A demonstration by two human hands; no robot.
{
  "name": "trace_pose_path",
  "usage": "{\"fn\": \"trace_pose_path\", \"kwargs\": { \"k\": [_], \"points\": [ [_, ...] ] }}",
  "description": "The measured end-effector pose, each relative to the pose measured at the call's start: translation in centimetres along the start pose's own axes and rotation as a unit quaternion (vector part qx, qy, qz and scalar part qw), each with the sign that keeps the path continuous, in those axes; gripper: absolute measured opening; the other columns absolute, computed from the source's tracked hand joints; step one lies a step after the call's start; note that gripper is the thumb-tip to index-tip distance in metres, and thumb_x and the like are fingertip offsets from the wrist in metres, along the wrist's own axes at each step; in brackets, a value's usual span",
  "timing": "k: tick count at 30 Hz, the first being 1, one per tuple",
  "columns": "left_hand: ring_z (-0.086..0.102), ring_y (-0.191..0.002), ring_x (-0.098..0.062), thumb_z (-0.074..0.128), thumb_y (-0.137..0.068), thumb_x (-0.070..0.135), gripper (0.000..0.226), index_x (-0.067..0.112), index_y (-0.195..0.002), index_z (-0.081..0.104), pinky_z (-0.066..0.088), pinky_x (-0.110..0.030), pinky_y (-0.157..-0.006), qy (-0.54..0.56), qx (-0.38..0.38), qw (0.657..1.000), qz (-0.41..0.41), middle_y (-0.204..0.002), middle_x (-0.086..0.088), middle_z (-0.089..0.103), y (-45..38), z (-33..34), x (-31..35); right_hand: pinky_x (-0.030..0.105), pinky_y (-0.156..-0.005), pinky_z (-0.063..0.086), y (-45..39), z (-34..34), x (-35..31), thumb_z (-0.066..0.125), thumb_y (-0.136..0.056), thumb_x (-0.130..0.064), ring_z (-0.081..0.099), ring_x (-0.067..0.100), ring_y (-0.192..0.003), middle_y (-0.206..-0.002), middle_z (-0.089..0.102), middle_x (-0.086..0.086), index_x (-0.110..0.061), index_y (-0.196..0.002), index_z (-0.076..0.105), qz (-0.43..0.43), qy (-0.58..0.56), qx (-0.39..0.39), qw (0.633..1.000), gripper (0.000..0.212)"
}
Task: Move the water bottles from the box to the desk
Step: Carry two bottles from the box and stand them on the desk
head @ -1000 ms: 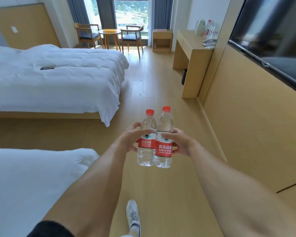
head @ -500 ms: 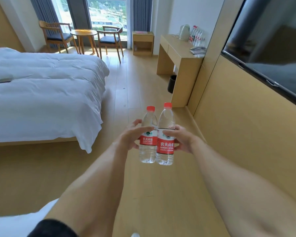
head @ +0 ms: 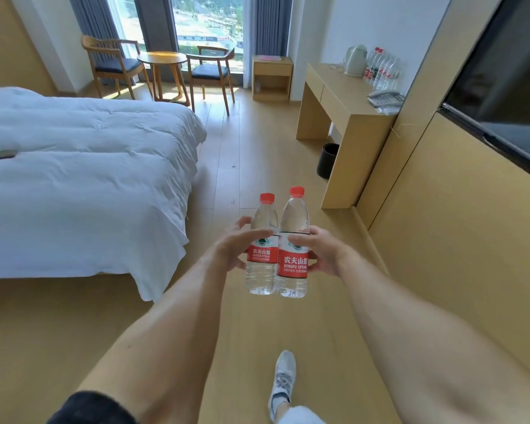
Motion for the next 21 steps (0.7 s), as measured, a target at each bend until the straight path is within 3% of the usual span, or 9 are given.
{"fn": "trace_pose_path", "kwargs": {
  "k": [10, 14, 21],
  "points": [
    [0.074, -0.093, -0.025, 0.08, -0.083, 0.032, 0.055, 0.033, -0.128, 0.049, 0.058, -0.058, -0.085, 0.0, 0.066, 0.998, -0.007, -0.104, -0.01, 0.074, -15.9, -4.6, 9.0, 0.061, -0.096, 0.051, -17.6, -3.1, -10.4, 0.073, -0.089, -0.02, 0.069, 0.032, -0.106, -0.115, 0.072, 0.012, -0.016, -0.123, 0.058, -0.003, 0.004, -0.07, 0.998, 0.038],
    [0.073, -0.093, -0.024, 0.079, -0.084, 0.034, 0.057, 0.033, -0.13, 0.047, 0.059, -0.053, -0.08, 0.004, 0.072, 0.997, -0.008, -0.105, -0.009, 0.073, -20.9, -5.3, 11.8, 0.061, -0.096, 0.051, -22.4, -4.6, -14.0, 0.073, -0.089, -0.02, 0.069, 0.032, -0.106, -0.114, 0.072, 0.012, -0.016, -0.12, 0.059, -0.003, 0.018, -0.08, 0.997, 0.033],
    [0.071, -0.099, -0.026, 0.079, -0.083, 0.034, 0.061, 0.032, -0.133, 0.044, 0.057, -0.057, -0.085, 0.005, 0.065, 0.998, -0.012, -0.112, -0.01, 0.07, -29.9, -7.0, 15.7, 0.059, -0.095, 0.053, -30.6, -6.7, -18.4, 0.073, -0.09, -0.021, 0.069, 0.032, -0.107, -0.116, 0.071, 0.013, -0.014, -0.124, 0.058, 0.001, 0.02, -0.076, 0.997, 0.038]
  ]
}}
Point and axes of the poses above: each hand's wrist, its own y-axis away from the middle knuckle, its own z-axis out of the palm, x = y × z, the point moved 7 cm from there along -y, towards the middle knuckle
